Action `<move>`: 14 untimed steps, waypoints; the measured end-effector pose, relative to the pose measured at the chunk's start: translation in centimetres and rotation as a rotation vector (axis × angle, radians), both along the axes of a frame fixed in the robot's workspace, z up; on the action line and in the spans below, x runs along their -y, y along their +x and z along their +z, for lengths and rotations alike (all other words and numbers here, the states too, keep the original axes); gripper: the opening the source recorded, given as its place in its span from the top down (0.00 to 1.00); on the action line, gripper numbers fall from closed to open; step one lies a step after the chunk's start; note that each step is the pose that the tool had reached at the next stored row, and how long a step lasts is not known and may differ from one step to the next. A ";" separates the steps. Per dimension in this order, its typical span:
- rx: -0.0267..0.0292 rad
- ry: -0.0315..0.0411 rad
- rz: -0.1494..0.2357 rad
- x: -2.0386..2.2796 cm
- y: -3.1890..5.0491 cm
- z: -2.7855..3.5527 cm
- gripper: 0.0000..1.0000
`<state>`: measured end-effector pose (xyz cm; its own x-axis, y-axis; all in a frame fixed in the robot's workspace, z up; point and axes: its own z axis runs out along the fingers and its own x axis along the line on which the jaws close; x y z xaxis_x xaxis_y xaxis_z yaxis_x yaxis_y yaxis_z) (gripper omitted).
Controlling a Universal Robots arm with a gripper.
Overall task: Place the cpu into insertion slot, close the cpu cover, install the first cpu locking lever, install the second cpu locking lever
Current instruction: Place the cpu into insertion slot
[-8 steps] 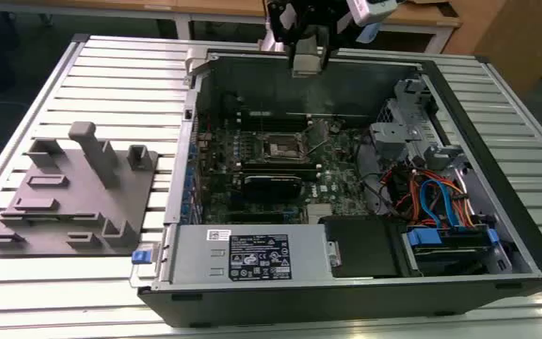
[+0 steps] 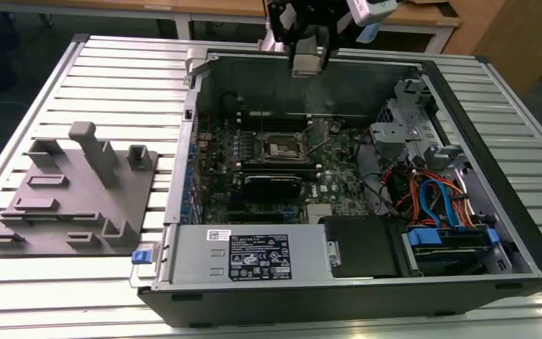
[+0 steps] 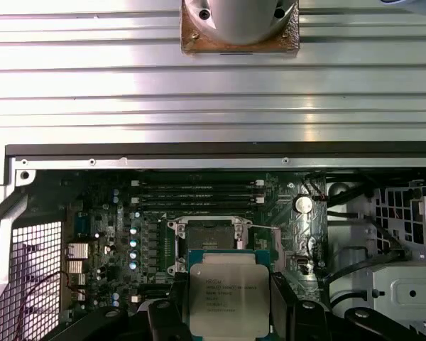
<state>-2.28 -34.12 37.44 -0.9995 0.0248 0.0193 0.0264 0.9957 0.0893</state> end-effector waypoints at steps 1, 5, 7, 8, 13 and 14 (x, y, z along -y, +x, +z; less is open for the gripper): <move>0.0000 0.0000 0.000 0.00 0.00 0.00 0.46; 0.0000 0.0000 -0.006 0.00 0.00 0.00 0.46; 0.0000 0.0000 -0.020 0.00 0.00 0.00 0.46; -0.0001 -0.0001 -0.029 0.00 0.00 0.00 0.46; -0.0001 -0.0001 -0.076 0.00 -0.03 -0.01 0.46; -0.0001 -0.0001 -0.078 0.00 -0.04 -0.01 0.46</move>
